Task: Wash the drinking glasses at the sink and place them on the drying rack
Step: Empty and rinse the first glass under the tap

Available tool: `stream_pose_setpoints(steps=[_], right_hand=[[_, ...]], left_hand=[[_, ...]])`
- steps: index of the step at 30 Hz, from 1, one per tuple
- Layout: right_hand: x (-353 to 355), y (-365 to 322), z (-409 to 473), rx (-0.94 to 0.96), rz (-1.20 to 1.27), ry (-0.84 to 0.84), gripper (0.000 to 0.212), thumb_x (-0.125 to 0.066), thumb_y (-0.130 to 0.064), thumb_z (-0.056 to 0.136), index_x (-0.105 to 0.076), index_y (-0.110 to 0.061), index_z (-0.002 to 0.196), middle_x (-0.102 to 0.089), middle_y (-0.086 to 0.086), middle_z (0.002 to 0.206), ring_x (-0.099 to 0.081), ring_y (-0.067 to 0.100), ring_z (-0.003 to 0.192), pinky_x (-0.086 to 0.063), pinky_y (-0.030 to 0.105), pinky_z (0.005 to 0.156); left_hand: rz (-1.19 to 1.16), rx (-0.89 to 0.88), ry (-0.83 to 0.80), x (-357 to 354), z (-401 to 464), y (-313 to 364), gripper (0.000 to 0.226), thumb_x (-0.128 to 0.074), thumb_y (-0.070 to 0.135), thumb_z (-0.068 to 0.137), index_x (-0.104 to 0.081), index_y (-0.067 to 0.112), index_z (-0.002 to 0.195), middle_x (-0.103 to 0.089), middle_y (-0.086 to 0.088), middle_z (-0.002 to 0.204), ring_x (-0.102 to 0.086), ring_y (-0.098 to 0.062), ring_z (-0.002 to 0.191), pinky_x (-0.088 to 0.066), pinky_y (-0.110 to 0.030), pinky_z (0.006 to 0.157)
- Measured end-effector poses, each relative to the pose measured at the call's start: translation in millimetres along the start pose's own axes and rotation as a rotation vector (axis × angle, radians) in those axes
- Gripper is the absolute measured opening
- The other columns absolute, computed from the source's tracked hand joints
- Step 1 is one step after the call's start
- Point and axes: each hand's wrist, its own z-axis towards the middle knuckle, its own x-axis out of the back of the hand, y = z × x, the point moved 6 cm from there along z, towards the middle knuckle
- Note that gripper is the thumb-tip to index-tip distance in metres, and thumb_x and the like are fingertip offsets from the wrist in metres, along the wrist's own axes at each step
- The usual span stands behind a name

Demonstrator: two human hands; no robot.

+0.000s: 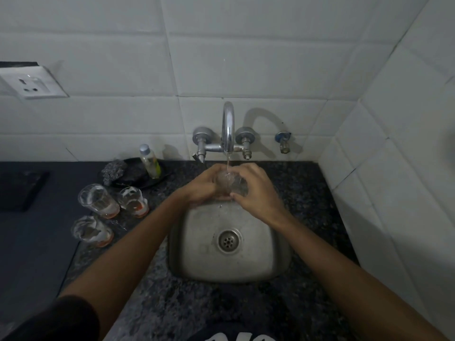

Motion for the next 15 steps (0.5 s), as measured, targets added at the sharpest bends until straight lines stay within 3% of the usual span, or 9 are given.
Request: stream_pose_setpoints(steps=[3,5,7,9,11,15], right_hand=[[-1,-4,1,0.065,-0.054,-0.03,0.063,-0.087,-0.013,0.079,-0.062,-0.02,0.137,-0.052,0.0,0.13,-0.046,0.021,0.122,-0.048,0.036,0.102],[-4,-10,3,0.161,-0.13,-0.075,0.061,-0.084,-0.006,0.08,-0.062,-0.017,0.136,-0.051,0.002,0.134,-0.046,0.022,0.125,-0.048,0.037,0.103],[-9,-16,5,0.26,-0.183,-0.138,0.064,-0.084,-0.007,0.081,-0.059,-0.015,0.14,-0.05,0.006,0.144,-0.045,0.026,0.133,-0.047,0.041,0.108],[-12,-14,6,0.281,-0.144,-0.196,0.072,-0.084,-0.013,0.084,-0.053,-0.013,0.149,-0.047,0.008,0.154,-0.04,0.025,0.143,-0.039,0.036,0.118],[-5,-11,7,0.264,-0.102,-0.165,0.075,-0.081,-0.022,0.09,-0.046,-0.01,0.155,-0.044,0.009,0.159,-0.035,0.022,0.149,-0.032,0.03,0.122],[-1,-16,2,0.448,-0.252,-0.069,0.044,-0.072,-0.015,0.096,-0.063,-0.001,0.137,-0.061,0.013,0.143,-0.045,0.03,0.146,-0.043,0.042,0.118]], left_hand=[[-0.523,0.21,-0.071,5,0,-16,0.057,-0.057,0.005,0.086,-0.052,0.005,0.142,-0.063,-0.018,0.133,-0.067,-0.032,0.116,-0.053,-0.049,0.105],[-0.562,0.275,-0.026,5,3,-25,0.042,-0.055,0.028,0.1,-0.06,0.007,0.136,-0.068,-0.015,0.119,-0.071,-0.024,0.101,-0.062,-0.041,0.088],[-0.468,0.322,0.057,1,8,-33,0.039,-0.053,0.044,0.104,-0.066,0.015,0.126,-0.071,-0.007,0.106,-0.071,-0.016,0.085,-0.06,-0.03,0.065],[-0.431,0.344,0.177,0,11,-43,0.034,-0.055,0.042,0.103,-0.069,0.018,0.123,-0.071,-0.005,0.108,-0.071,-0.014,0.087,-0.058,-0.027,0.06],[-0.547,0.317,0.248,1,15,-52,0.036,-0.051,0.036,0.102,-0.067,0.012,0.124,-0.069,-0.007,0.104,-0.069,-0.016,0.084,-0.056,-0.027,0.055],[-0.86,0.239,0.241,-5,17,-49,0.037,-0.041,0.033,0.104,-0.066,0.007,0.112,-0.068,-0.007,0.088,-0.067,-0.015,0.063,-0.056,-0.023,0.048]])
